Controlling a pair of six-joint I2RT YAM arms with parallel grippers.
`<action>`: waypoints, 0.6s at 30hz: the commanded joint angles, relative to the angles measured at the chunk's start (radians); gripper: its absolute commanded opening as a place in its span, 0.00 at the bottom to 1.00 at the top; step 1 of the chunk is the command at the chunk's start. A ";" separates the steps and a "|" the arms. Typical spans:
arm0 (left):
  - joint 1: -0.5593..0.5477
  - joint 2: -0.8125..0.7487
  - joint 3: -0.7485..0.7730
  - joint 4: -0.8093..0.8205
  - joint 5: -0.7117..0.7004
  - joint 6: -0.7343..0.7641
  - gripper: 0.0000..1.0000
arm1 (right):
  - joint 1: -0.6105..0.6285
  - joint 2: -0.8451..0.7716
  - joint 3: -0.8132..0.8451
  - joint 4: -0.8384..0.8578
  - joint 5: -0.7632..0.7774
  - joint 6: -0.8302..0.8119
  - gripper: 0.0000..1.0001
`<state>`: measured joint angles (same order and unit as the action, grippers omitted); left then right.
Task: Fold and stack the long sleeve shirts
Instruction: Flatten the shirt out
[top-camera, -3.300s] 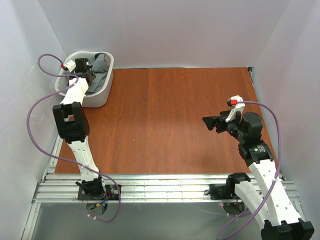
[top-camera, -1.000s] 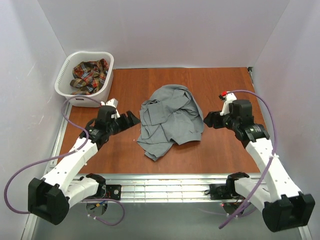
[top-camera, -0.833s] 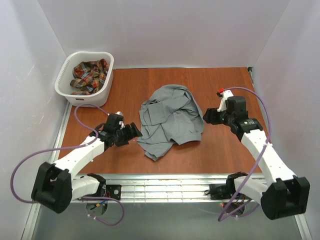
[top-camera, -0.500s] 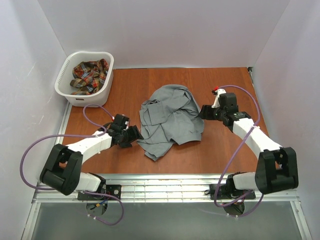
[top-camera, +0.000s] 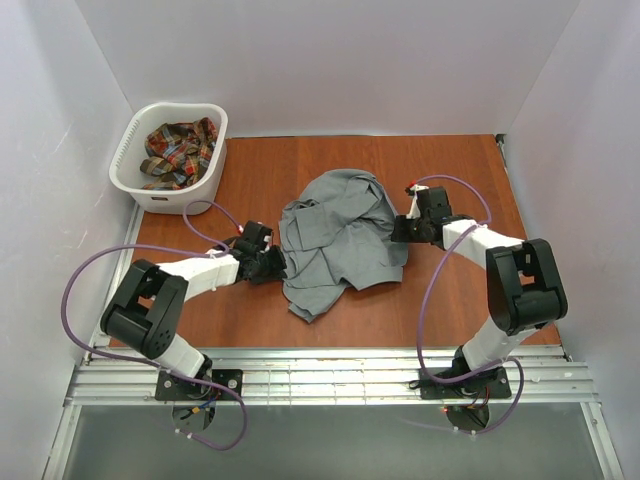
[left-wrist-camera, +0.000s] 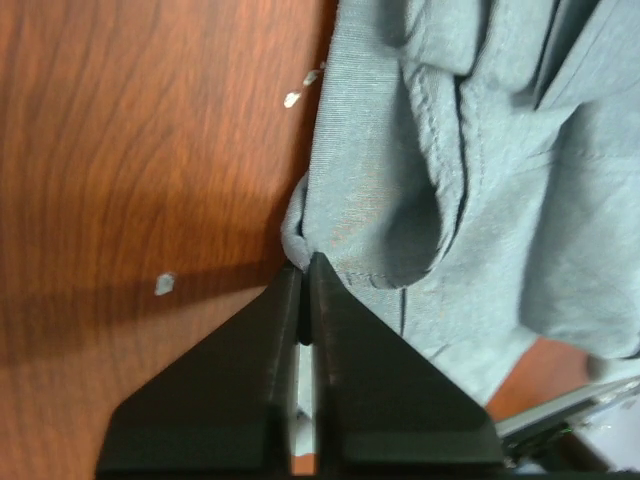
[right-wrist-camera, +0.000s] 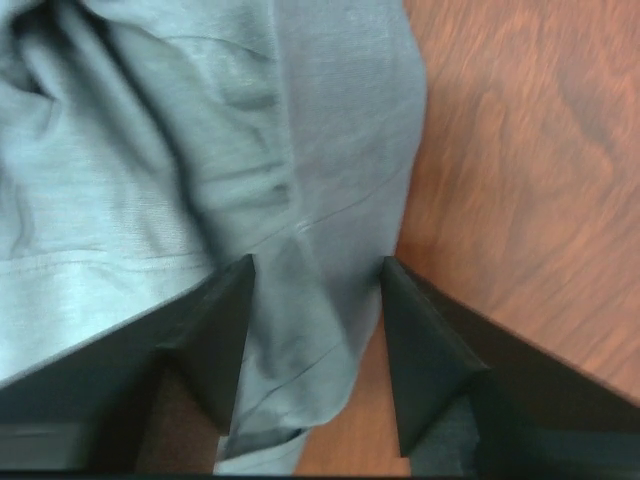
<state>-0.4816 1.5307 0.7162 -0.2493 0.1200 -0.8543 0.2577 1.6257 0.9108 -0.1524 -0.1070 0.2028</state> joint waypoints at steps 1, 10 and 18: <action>-0.009 0.040 0.000 -0.054 -0.054 0.027 0.00 | 0.002 0.031 0.045 0.043 0.056 0.000 0.40; 0.127 0.196 0.530 -0.275 -0.311 0.274 0.00 | -0.002 -0.195 0.218 -0.226 0.251 -0.063 0.01; 0.153 0.488 1.281 -0.421 -0.373 0.523 0.00 | 0.023 -0.487 0.306 -0.573 0.084 -0.040 0.01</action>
<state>-0.3199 1.9812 1.8389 -0.5938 -0.1921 -0.4671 0.2623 1.2324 1.2514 -0.5056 0.0513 0.1543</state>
